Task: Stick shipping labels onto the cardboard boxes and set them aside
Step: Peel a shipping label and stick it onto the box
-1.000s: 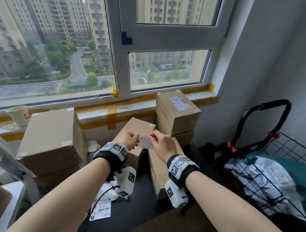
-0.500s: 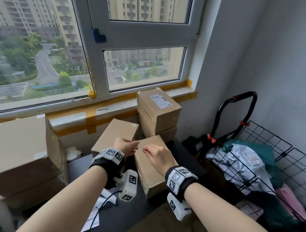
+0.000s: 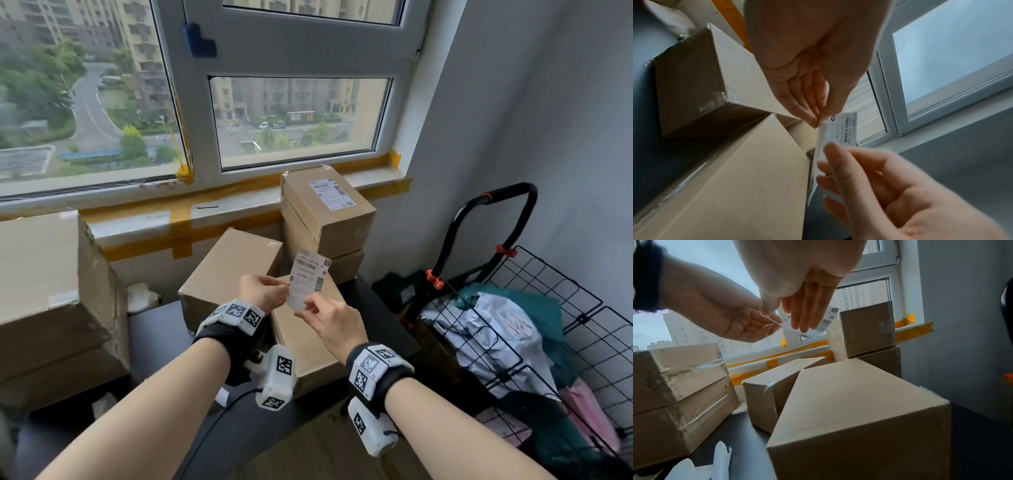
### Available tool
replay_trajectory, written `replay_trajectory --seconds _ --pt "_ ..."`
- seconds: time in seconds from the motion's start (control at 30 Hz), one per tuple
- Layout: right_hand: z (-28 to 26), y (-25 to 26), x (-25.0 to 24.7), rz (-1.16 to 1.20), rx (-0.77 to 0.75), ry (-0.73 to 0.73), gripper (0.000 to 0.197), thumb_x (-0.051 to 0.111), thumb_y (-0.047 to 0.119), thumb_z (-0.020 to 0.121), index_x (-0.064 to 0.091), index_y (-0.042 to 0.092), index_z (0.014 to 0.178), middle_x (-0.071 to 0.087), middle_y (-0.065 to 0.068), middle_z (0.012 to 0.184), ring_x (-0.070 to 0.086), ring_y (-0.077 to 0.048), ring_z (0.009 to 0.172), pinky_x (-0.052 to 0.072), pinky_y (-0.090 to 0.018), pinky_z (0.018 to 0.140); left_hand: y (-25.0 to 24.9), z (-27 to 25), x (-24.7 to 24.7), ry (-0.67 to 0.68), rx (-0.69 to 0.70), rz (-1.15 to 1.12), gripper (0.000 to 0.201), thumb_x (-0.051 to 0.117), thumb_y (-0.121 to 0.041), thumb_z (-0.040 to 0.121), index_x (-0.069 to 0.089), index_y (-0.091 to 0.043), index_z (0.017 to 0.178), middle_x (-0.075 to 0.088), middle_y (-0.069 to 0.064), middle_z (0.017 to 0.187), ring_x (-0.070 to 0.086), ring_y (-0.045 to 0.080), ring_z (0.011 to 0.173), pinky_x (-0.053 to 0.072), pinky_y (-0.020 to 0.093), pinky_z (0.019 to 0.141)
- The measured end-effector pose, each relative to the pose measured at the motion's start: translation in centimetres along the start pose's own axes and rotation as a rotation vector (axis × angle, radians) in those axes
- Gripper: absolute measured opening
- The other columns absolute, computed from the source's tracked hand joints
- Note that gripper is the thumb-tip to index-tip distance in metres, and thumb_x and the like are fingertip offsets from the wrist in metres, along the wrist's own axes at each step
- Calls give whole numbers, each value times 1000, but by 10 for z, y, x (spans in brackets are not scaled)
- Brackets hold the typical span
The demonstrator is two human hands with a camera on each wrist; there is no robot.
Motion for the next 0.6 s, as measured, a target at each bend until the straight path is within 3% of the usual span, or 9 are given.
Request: replay_trajectory --seconds 0.13,0.2,0.3,0.37,0.43,0.5,0.6 --pt "12 -42 -19 120 207 -99 25 59 34 90 62 11 99 69 -1 99 66 -21 85 53 -34 69 -7 0 5 30 47 -97 8 66 -1 82 65 -5 75 66 9 82 65 18 75 55 21 67" --pt "17 -69 -22 246 355 -144 21 62 32 89 62 13 96 67 0 95 63 -18 84 53 -33 72 -6 0 5 23 39 -122 8 65 -2 83 65 -6 77 66 8 80 65 19 77 56 22 68" --pt "28 -99 -1 475 537 -60 14 67 29 85 64 15 87 66 2 85 62 -16 79 54 -31 74 2 5 7 0 1 -163 4 65 -3 84 67 -1 87 66 5 80 64 16 75 54 23 73" --pt "34 -109 14 579 580 -22 5 69 19 83 65 18 81 69 -2 84 66 -21 81 57 -37 79 10 9 9 -28 -28 -179 7 64 -2 85 67 1 90 66 7 83 63 15 73 53 25 77" --pt "38 -118 25 616 591 8 8 69 13 82 66 19 79 71 -5 85 68 -24 83 58 -40 81 20 12 9 -70 -57 -164 3 65 -1 84 65 -3 82 67 14 89 64 20 76 53 27 78" --pt "38 -124 35 632 600 54 7 70 13 82 67 19 79 70 -4 84 68 -22 82 58 -38 81 32 15 10 -116 -96 -150 4 66 -2 83 64 -1 80 66 20 96 64 26 84 54 29 79" --pt "37 -134 50 645 610 129 6 71 17 82 65 17 81 69 -4 85 65 -18 78 57 -33 80 49 14 14 -163 -135 -142 11 66 -2 83 66 5 92 67 21 97 65 25 86 55 24 74"
Point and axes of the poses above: each hand's wrist, its own z-axis towards the middle knuckle, its own x-axis out of the palm, y = z × x, the point moved 10 cm from there along z, towards the middle knuckle
